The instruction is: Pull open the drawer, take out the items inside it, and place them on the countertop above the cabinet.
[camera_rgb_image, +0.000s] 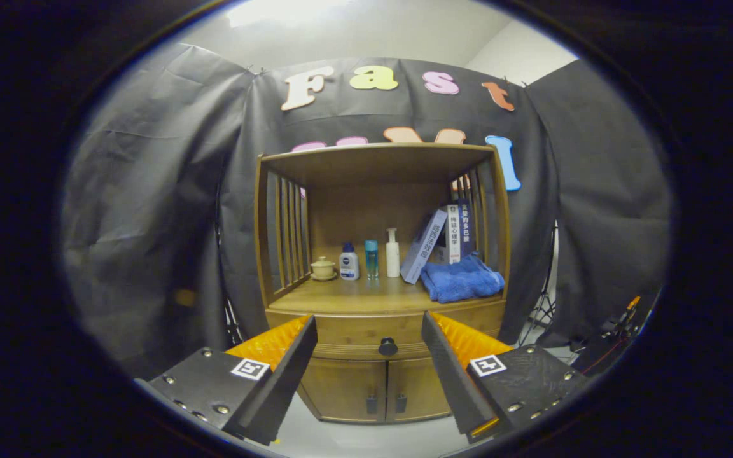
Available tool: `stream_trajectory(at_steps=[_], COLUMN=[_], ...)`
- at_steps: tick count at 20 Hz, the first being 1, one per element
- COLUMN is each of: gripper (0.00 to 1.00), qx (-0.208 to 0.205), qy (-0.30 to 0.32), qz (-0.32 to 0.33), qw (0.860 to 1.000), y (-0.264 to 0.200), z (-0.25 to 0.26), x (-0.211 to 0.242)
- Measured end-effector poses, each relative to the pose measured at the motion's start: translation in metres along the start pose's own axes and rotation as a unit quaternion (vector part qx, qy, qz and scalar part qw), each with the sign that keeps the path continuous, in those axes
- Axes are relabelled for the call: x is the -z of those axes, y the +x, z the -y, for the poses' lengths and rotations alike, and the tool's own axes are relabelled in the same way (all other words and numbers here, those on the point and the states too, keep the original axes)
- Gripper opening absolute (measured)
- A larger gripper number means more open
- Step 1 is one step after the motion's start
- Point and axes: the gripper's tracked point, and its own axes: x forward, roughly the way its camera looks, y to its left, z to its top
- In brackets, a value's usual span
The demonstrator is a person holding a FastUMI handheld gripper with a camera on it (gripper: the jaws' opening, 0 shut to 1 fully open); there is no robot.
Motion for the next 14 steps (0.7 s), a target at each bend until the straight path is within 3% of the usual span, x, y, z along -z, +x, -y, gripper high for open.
stream_trajectory(at_steps=[6,11,14], gripper=[0.99,0.99,0.99], qx=[-0.022,0.001,-0.005], qy=[0.008,-0.044,-0.032], qz=[-0.003,-0.017,-0.047], qw=[1.0,0.999,0.998], y=[0.055,0.127,0.16], z=[0.0,0.017,0.021], x=[0.032,0.093,0.141])
